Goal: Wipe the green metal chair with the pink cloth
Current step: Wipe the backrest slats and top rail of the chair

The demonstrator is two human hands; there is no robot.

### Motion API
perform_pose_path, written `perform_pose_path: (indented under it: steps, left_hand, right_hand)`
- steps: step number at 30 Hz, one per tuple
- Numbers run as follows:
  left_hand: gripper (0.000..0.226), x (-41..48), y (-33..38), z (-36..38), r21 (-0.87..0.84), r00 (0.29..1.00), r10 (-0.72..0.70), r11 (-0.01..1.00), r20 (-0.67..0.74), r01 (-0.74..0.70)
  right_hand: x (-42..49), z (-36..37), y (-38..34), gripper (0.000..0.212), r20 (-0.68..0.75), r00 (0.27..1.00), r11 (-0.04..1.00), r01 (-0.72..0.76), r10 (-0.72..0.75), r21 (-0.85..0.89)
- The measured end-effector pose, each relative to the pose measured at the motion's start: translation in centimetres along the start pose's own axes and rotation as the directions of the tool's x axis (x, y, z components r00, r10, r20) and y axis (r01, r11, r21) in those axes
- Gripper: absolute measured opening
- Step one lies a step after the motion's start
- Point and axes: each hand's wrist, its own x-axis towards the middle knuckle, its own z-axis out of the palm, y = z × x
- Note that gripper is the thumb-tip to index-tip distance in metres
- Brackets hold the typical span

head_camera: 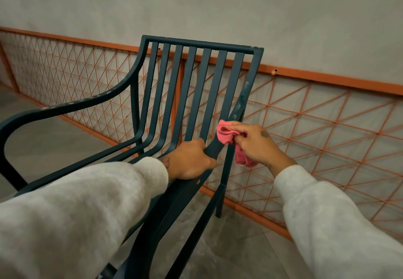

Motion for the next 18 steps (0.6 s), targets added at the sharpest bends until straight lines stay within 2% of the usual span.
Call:
perform_pose_path:
  steps: [2,7,9,11,15,18]
  left_hand:
    - [0.031,0.0,-0.1,0.0,0.017,1.000,0.005,1.000,-0.017,-0.005]
    - [0.017,-0.1,-0.3,0.4,0.040,0.994,0.095,0.995,-0.050,-0.093]
    - [0.022,0.0,-0.3,0.4,0.022,0.995,0.074,0.997,-0.061,-0.073]
    - [0.026,0.0,-0.4,0.4,-0.004,0.998,0.027,1.000,-0.062,-0.027]
    - [0.026,0.0,-0.2,0.4,-0.056,0.999,0.012,0.998,-0.053,-0.015]
    - [0.025,0.0,-0.2,0.4,-0.048,0.998,0.021,0.999,-0.064,-0.024]
  right_hand:
    - [0.1,0.7,-0.6,0.047,0.015,1.000,1.000,0.024,-0.024,-0.016]
    - [-3.1,1.4,-0.4,0.051,0.134,0.987,0.992,0.071,-0.086,0.107]
    - [-3.5,0.9,-0.1,0.053,0.122,0.990,0.989,0.047,-0.064,0.143]
    - [-2.7,0.5,0.0,0.050,0.069,0.997,0.994,0.019,-0.027,0.108]
    - [-0.1,0.8,-0.4,0.045,-0.028,1.000,0.998,-0.013,0.011,-0.069]
    - [-0.2,1.5,-0.9,0.045,-0.013,1.000,0.998,0.009,-0.009,-0.054]
